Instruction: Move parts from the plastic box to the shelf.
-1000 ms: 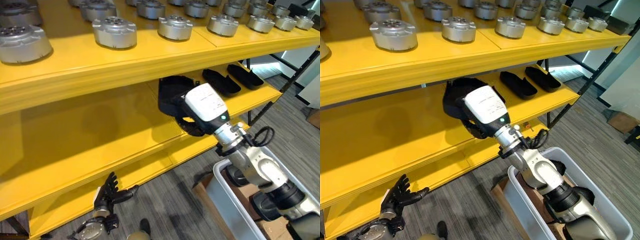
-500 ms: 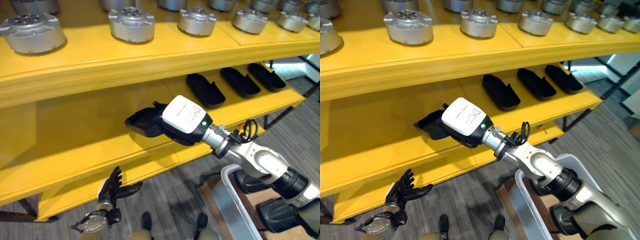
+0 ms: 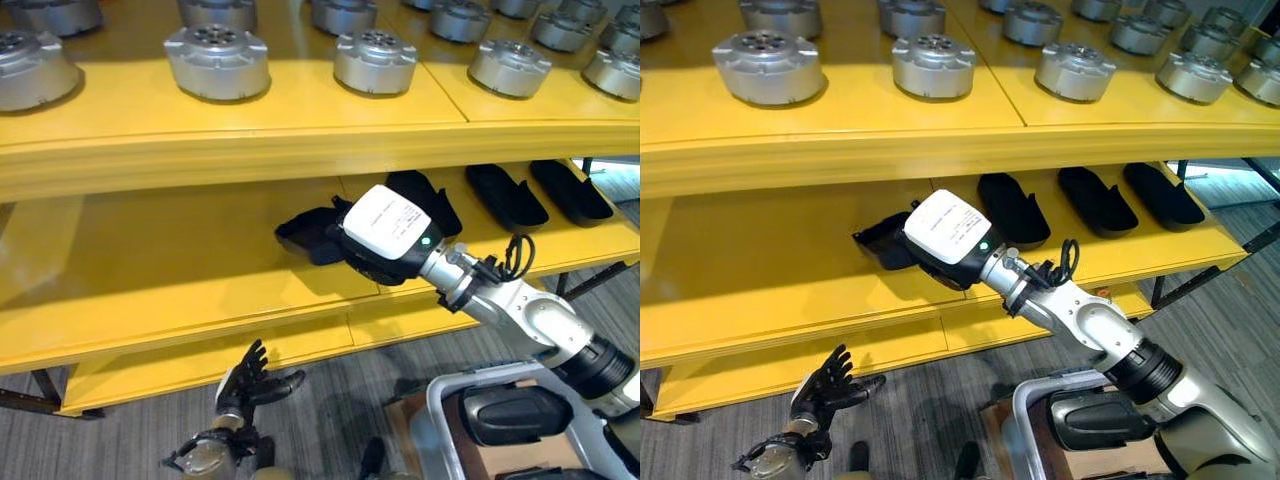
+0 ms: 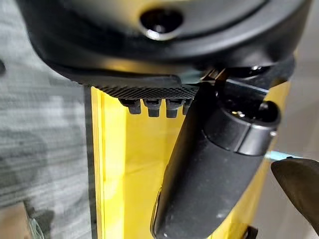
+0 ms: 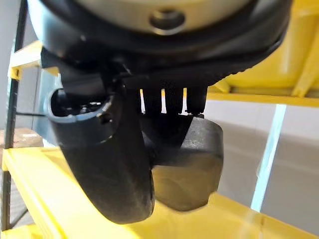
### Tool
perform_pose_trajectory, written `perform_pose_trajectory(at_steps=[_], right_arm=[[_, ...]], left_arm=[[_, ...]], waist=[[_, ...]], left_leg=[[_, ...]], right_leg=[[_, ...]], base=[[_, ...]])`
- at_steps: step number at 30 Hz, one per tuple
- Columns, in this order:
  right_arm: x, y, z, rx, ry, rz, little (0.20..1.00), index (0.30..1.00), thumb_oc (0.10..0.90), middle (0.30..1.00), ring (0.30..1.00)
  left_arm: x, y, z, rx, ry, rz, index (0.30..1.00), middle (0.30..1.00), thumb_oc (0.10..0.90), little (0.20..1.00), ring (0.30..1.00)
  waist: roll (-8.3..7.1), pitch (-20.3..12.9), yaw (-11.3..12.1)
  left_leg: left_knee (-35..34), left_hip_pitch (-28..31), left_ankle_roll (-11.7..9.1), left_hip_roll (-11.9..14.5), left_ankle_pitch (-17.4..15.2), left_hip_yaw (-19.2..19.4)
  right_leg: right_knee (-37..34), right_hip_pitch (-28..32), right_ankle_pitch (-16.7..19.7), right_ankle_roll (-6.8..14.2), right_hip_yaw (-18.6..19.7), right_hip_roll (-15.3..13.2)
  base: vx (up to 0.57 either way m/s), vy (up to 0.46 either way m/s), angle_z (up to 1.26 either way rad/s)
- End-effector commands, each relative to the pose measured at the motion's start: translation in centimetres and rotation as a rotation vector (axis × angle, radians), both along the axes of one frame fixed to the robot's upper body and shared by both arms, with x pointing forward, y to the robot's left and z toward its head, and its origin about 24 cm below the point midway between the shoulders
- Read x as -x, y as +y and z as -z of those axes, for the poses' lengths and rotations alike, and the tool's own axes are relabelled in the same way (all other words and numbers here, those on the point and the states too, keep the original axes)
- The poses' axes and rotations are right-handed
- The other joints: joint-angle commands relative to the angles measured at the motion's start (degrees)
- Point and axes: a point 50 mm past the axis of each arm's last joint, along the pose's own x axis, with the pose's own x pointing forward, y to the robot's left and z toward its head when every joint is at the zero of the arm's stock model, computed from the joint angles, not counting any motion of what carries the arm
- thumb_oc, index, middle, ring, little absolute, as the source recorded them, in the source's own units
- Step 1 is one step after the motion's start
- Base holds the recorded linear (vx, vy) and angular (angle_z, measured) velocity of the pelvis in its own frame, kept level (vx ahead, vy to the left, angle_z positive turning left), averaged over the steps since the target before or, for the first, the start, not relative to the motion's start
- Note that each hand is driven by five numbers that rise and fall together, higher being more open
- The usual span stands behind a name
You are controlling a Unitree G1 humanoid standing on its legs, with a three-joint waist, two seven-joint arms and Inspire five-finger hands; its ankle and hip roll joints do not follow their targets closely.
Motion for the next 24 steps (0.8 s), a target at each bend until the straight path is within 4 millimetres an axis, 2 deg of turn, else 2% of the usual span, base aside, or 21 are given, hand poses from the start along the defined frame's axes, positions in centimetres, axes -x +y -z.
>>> perform_pose_trajectory(at_steps=[1, 4, 11, 12, 13, 14, 16, 19, 24], right_arm=[[-0.5, 0.7, -5.7, -0.193, -0.154, -0.042, 0.3, 0.3, 0.4, 0.3, 0.3], [-1.8, 0.4, -5.1, -0.173, -0.128, 0.01, 0.3, 0.3, 0.4, 0.3, 0.3], [-3.4, 0.9, -5.2, -0.149, -0.132, 0.045, 0.3, 0.3, 0.4, 0.3, 0.3], [-3.9, 0.7, -5.5, -0.141, -0.138, 0.07, 0.3, 0.3, 0.4, 0.3, 0.3], [-4.5, 0.3, -5.9, -0.119, -0.158, 0.103, 0.3, 0.3, 0.4, 0.3, 0.3], [-4.6, 0.3, -5.9, -0.118, -0.159, 0.103, 0.3, 0.3, 0.4, 0.3, 0.3], [-5.2, -0.3, -6.0, -0.113, -0.164, 0.146, 0.3, 0.3, 0.4, 0.3, 0.3], [-6.0, -1.0, -5.6, -0.174, -0.134, 0.199, 0.3, 0.3, 0.4, 0.3, 0.3], [-6.9, -3.1, -3.1, -0.308, -0.042, 0.308, 0.3, 0.3, 0.4, 0.3, 0.3]], left_arm=[[-2.4, 0.6, -3.3, -0.052, -0.185, 0.056, 1.0, 1.0, 0.9, 1.0, 1.0], [-2.2, 1.0, -3.4, -0.066, -0.188, 0.063, 1.0, 1.0, 0.9, 1.0, 1.0], [-2.5, 1.1, -3.7, -0.074, -0.2, 0.077, 1.0, 1.0, 0.9, 1.0, 1.0], [-2.7, 1.0, -3.9, -0.074, -0.21, 0.089, 1.0, 1.0, 0.9, 1.0, 1.0], [-3.1, 0.8, -4.2, -0.075, -0.221, 0.108, 1.0, 1.0, 0.9, 1.0, 1.0], [-3.2, 0.8, -4.2, -0.075, -0.222, 0.109, 1.0, 1.0, 0.9, 1.0, 1.0], [-3.3, 0.6, -4.2, -0.064, -0.223, 0.118, 1.0, 1.0, 0.9, 1.0, 1.0], [-3.6, 0.6, -4.6, -0.055, -0.24, 0.115, 1.0, 1.0, 0.9, 1.0, 1.0], [-3.6, 0.9, -4.9, -0.072, -0.255, 0.117, 1.0, 1.0, 0.9, 1.0, 1.0]], waist=[[-0.56, -4.61, 1.73], [0.32, -3.66, 2.81], [1.56, -1.1, 4.07], [1.92, 0.0, 4.45], [2.58, 2.29, 4.55], [2.59, 2.23, 4.42], [3.07, 2.99, 3.91], [3.92, 4.18, 4.24], [4.55, 5.98, 5.04]], left_leg=[[3.55, 2.17, -2.14, 1.22, -7.08, 0.42], [3.15, 1.07, -2.51, 2.03, -5.92, -0.53], [3.6, -2.75, -3.14, 3.02, -3.92, -2.94], [3.8, -4.95, -3.4, 2.99, -3.0, -3.97], [6.36, -8.78, -3.72, 3.42, -2.25, -2.98], [6.6, -9.11, -3.71, 3.38, -2.32, -3.17], [8.32, -11.33, -3.46, 4.55, -1.54, 0.18], [10.06, -12.67, -4.19, 5.96, -1.54, 1.92], [11.4, -13.5, -3.05, 3.69, -3.55, 0.96]], right_leg=[[9.88, -1.54, -4.74, 5.94, -1.47, -8.22], [11.92, -2.34, -6.03, 5.34, -2.85, -8.11], [14.38, -4.82, -7.35, 4.41, -4.66, -7.9], [15.0, -5.87, -7.49, 4.29, -6.05, -8.22], [16.02, -6.6, -8.1, 3.97, -8.06, -9.19], [16.09, -6.71, -8.13, 3.96, -8.21, -9.25], [16.59, -7.21, -8.65, 3.56, -9.79, -9.95], [17.46, -7.59, -9.7, 4.09, -9.76, -9.97], [19.19, -8.21, -9.17, 4.7, -9.67, -12.24]], base=[[0.01, -0.091, 0.08], [-0.01, -0.098, 0.19], [-0.08, -0.081, 0.22], [-0.23, -0.091, 0.57], [-0.22, -0.092, 0.59], [-0.16, -0.041, 0.62], [-0.03, 0.012, 0.69], [0.0, 0.018, 0.6], [0.02, 0.068, 0.05]])
